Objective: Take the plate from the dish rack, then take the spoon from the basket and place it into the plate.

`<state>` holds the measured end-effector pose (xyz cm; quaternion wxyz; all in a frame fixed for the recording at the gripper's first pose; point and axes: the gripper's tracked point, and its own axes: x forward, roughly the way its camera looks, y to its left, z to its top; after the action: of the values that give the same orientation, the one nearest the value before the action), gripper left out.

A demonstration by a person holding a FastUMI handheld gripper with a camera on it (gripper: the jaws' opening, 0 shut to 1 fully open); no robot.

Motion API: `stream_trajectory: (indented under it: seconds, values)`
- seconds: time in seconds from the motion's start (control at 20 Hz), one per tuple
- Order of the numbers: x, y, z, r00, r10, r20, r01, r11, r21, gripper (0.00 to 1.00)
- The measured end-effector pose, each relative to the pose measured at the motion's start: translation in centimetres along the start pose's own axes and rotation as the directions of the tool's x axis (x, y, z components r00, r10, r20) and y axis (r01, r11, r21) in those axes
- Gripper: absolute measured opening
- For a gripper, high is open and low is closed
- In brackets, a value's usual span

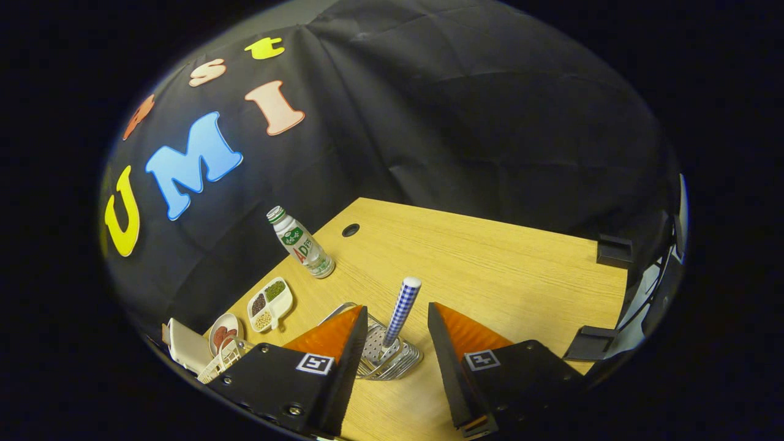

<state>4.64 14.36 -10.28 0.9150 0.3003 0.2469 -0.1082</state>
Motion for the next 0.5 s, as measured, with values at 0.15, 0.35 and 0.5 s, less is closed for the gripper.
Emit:
stream_trajectory:
  seconds: [0.15, 0.35, 0.5]
  values:
    - [2.2, -0.1, 0.0, 1.0, 0.001, -0.011, -0.001, 1.0, 0.023, 0.54]
    - [3.1, 0.2, 0.1, 1.0, 0.007, -0.03, -0.006, 1.0, 0.018, 0.32]
    - [2.9, 0.6, 0.3, 0.999, 0.008, -0.032, -0.008, 1.0, 0.008, 0.17]
